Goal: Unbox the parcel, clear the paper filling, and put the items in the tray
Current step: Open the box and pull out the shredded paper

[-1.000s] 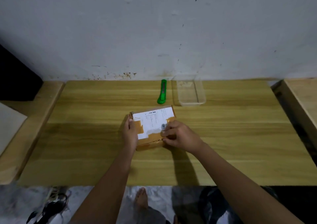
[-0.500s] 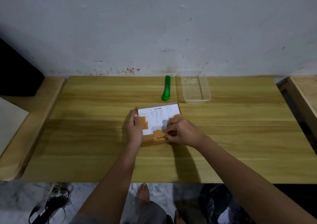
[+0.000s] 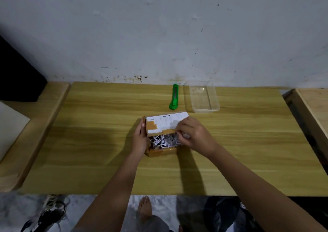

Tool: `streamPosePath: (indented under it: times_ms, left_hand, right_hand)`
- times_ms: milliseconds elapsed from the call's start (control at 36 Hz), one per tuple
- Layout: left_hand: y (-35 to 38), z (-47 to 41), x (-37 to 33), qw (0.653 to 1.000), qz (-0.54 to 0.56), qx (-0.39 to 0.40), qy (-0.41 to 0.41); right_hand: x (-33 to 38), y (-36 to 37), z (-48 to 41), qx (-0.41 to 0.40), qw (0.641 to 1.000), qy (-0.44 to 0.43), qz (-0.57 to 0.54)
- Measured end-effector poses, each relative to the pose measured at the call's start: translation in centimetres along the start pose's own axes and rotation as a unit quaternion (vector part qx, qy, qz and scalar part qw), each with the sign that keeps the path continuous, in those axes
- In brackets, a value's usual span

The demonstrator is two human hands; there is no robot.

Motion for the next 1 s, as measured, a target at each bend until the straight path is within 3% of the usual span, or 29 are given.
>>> streamPosePath:
  times_ms: [139, 250, 389, 500, 1000]
  left_hand:
    - [0.2, 0.0, 0.6, 1.000, -0.016, 0.007, -0.008]
    - [0.2, 0.0, 0.7, 0.999, -0.035, 0.012, 0.035]
    - [0.1, -0.2, 0.8, 0.994, -0.081, 0.007, 0.069]
    - [0.0, -0.4, 0.9, 0.991, -0.107, 0.015, 0.080]
    - [-0.7, 2.2, -0.4, 0.986, -0.155, 0.014, 0.064]
  right_hand:
    - [-1.9, -3.0, -5.9, -0.018, 0.997, 0.080, 0.000]
    - [-4.8, -3.0, -9.5, -0.042, 0.985, 0.157, -0.059]
    - [-7.4, -1.5, -10.1, -0.098, 0.949, 0.256, -0.153]
    - [-8.6, 0.5, -9.3, -0.076, 0.914, 0.321, -0.237]
    - [-7.5, 2.5, -5.1, 0.006, 0.954, 0.284, -0.094]
Point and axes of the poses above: each hand's wrist, its own z-axis away from the middle knuckle, its own y-axis out of the palm, x = y × z, the point moved 5 cm from there along -z, towards the middle knuckle, and after that the axes turned 9 degrees about z, right-handed, at the moved point
